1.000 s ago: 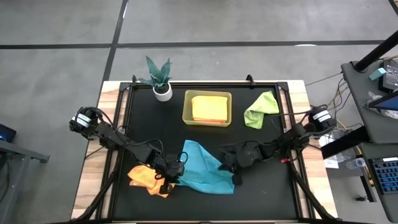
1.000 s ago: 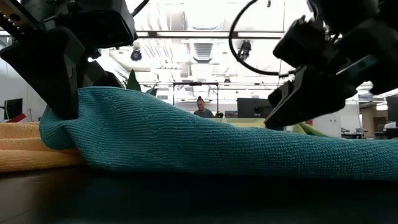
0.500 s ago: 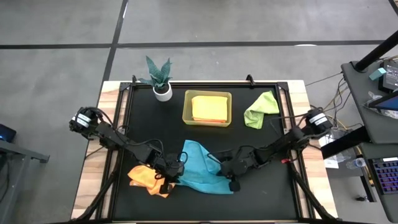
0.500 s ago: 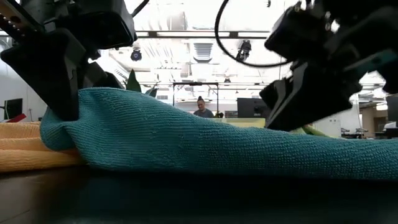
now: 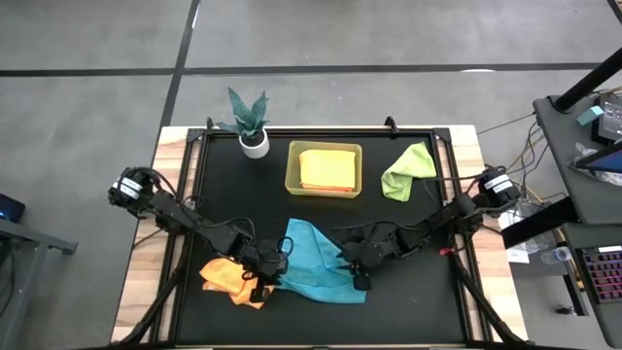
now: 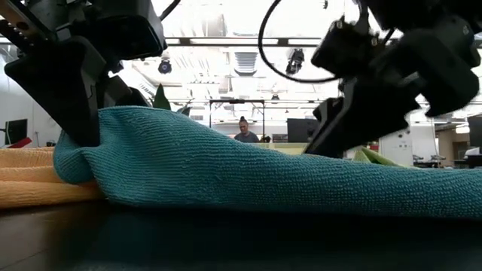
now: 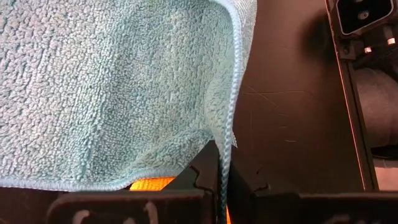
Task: Fold microfiber towels
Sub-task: Fold the blue towel on the table
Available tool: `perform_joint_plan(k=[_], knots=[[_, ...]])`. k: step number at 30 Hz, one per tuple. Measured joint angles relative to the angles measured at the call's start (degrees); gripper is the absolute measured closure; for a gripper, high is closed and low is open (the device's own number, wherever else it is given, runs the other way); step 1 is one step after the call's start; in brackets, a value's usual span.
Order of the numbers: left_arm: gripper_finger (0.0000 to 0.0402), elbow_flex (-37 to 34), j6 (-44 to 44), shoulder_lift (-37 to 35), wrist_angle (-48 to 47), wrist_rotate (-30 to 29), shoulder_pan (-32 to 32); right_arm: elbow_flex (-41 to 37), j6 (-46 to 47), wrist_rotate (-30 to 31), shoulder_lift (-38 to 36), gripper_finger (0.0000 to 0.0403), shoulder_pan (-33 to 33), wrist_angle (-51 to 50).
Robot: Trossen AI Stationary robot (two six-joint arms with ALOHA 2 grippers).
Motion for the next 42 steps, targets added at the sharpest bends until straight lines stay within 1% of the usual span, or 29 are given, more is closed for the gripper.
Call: perform_joint_plan(k=[2,4,7,9,12,15,18,21,23,28,30,32,36,38,40,42], knots=[[0.0402,-0.02,0.00,0.00,0.08,0.00,-0.02,-0.02,0.00,-0.13,1.10,0.0237,0.02,0.21],[0.0402,-0.04,0.00,0.00,0.03,-0.02,0.00,-0.02,-0.13,-1.76,1.74,0.0224,0.02,0.57],[0.0402,-0.06,0.00,0.00,0.13,-0.02,0.00,-0.02,0.33,-3.14,2.32,0.0220,0.04,0.65],[0.0402,-0.07,0.00,0.00,0.17,-0.03,0.00,-0.02,0.32,-3.27,2.34,0.0227,0.07,0.65],[0.0402,-0.08,0.02,0.00,0.15,-0.04,0.00,-0.02,-0.48,-3.25,2.34,0.0248,0.09,1.82],[0.0402,-0.08,0.02,0.00,0.15,-0.11,0.00,-0.02,-0.93,-3.25,2.34,0.0281,0.09,3.55],[0.0402,-0.09,0.02,0.00,0.15,-0.26,0.00,-0.02,-1.25,-3.86,2.32,0.0323,0.08,3.64],[0.0402,-0.09,0.01,0.00,0.13,-0.34,0.00,-0.02,-1.46,-4.56,2.32,0.0376,0.25,3.66],[0.0402,-0.09,0.02,0.00,0.13,-0.66,0.00,-0.02,-2.35,-4.56,2.32,0.0388,0.56,3.74],[0.0402,-0.09,0.02,0.00,0.13,-0.94,0.00,0.07,-3.30,-3.94,-0.07,0.0394,0.71,1.01],[0.0402,-0.09,0.02,0.00,0.11,-0.94,0.00,0.11,-3.56,-1.91,-2.52,0.0394,0.72,-2.47],[0.0402,-0.09,0.02,0.00,0.13,-0.94,0.00,0.22,-3.54,1.31,-5.60,0.0394,0.72,-8.41],[0.0402,-0.09,0.02,0.00,0.08,-0.94,0.00,0.94,-1.59,10.93,-12.03,0.0394,0.70,-24.05],[0.0402,-0.09,0.02,0.00,0.18,-1.10,0.00,0.94,0.12,15.02,-14.91,0.0394,0.68,-29.01],[0.0402,-0.13,0.11,0.00,0.34,-1.22,0.00,0.84,2.53,16.93,-16.95,0.0394,0.51,-31.95],[0.0402,-0.13,0.15,0.00,0.83,-1.27,0.00,0.52,5.13,16.98,-18.16,0.0394,0.42,-32.96]])
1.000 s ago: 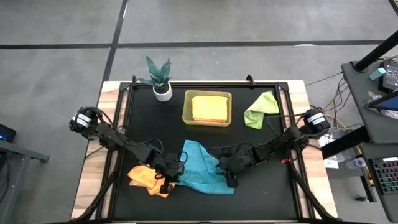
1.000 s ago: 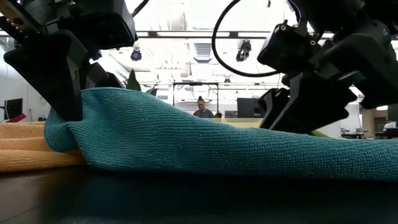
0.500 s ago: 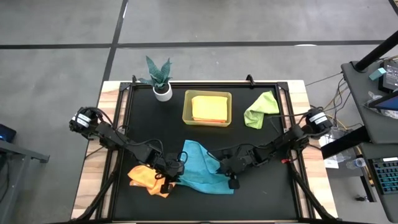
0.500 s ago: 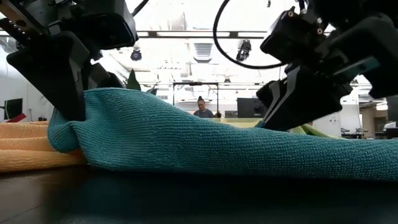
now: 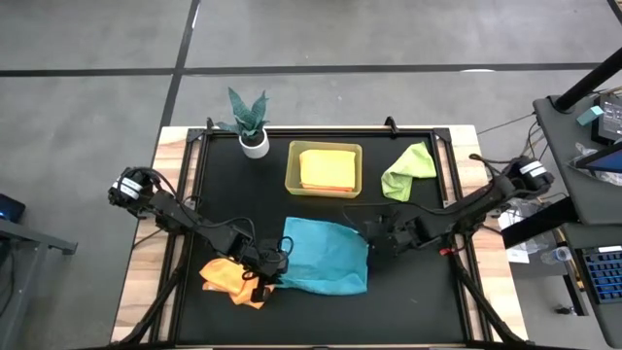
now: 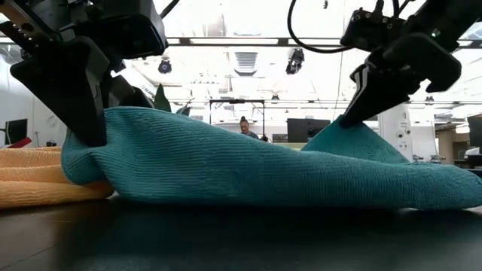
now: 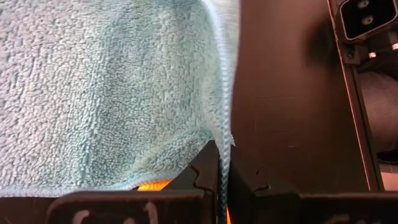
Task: Fold microfiber towels
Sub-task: Fold the blue towel on the table
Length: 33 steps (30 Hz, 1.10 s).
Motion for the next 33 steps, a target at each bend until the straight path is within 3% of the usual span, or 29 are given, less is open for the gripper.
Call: perform_joint_plan(k=[11,21,28,33], knots=[[0.0402,0.00,-0.07,0.00,0.21,-0.02,0.00,-0.13,3.24,0.90,2.50,0.0383,-1.26,-0.26],[0.0402,-0.02,0.00,0.00,0.17,-0.02,0.00,0.01,9.42,-1.15,-1.63,0.0279,-2.10,-6.26],[0.0402,-0.02,0.04,0.00,0.19,-0.02,0.00,0.01,21.93,-16.38,-6.80,0.0243,-0.77,-5.20],[0.0402,-0.09,1.47,0.00,0.17,-0.01,0.00,0.03,35.43,-20.52,-5.15,0.0244,3.96,-0.63]])
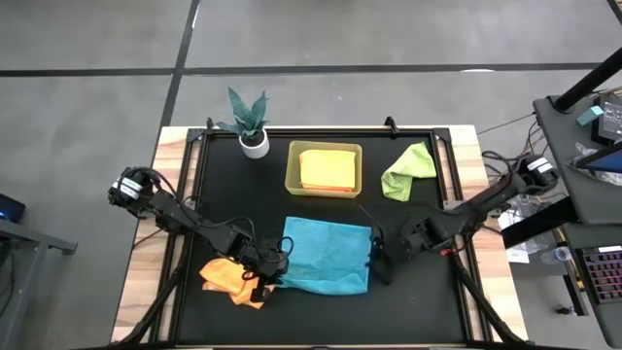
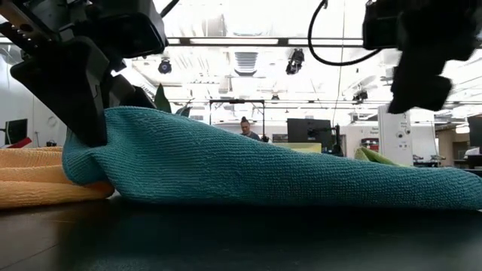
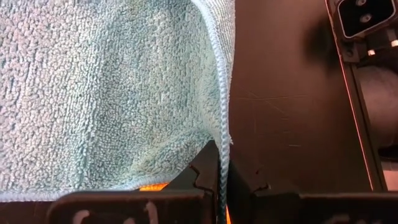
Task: Fold microfiber towels
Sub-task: Fold the blue towel on the table
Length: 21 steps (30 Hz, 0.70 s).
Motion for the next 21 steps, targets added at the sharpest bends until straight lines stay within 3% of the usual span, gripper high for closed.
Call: perform_joint_plan(k=[5,11,21], knots=[[0.0402,-0.04,2.05,0.00,0.00,-0.01,0.00,0.05,6.89,1.12,5.80,0.0253,4.11,7.19],[0.0402,-0.04,3.29,0.00,-0.04,0.00,0.29,2.17,10.05,1.33,16.08,0.0257,4.58,9.98],[0.0402,-0.04,4.78,0.00,-0.02,0.01,0.37,9.83,3.24,0.91,24.39,0.0271,4.58,9.82]])
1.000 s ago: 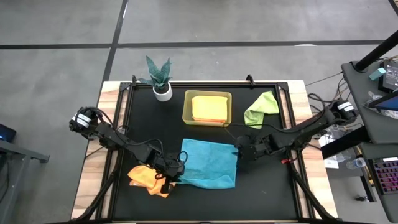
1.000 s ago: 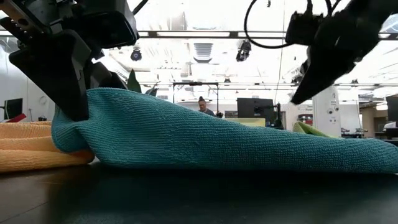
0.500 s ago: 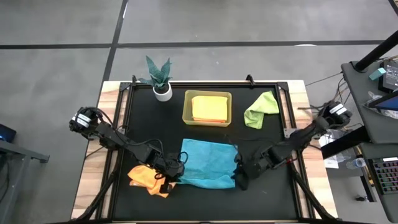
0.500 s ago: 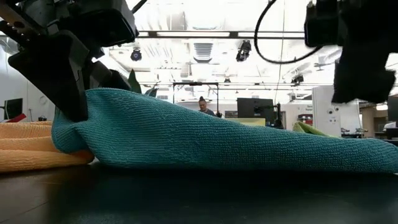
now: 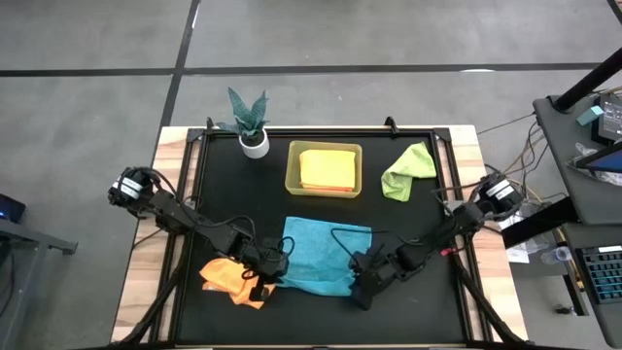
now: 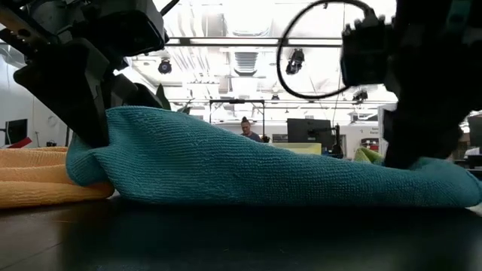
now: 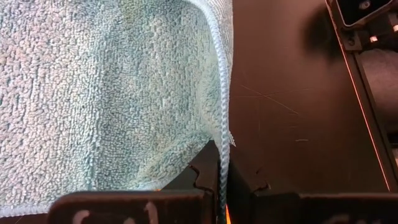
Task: Fold microfiber towels
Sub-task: Fold the blue towel on the table
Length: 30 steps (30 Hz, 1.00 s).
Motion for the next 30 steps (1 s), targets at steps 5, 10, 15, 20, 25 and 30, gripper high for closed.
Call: perform_joint_plan(k=[5,10,15,20,25,30], knots=[[0.0402,0.00,0.04,0.00,0.01,0.00,0.00,2.17,-4.02,0.09,1.03,0.0295,-0.04,-0.07],[0.0402,0.00,0.17,0.00,0.00,0.00,0.00,2.43,-5.94,1.88,1.16,0.0356,0.12,-0.07],[0.0402,-0.02,1.03,0.00,-0.02,0.00,0.00,2.50,-8.73,3.38,0.75,0.0392,1.29,-1.05],[0.0402,-0.02,0.96,-0.62,-0.64,0.21,0.00,2.63,-9.16,9.47,-2.90,0.0394,4.12,-8.33],[0.0402,0.18,-0.28,-1.17,-1.01,0.42,0.10,2.63,-8.43,19.04,-7.81,0.0394,7.70,-16.09],[0.0402,2.00,-0.33,-1.58,-2.47,0.44,1.63,2.58,-11.12,22.49,-10.00,0.0394,8.76,-17.92]])
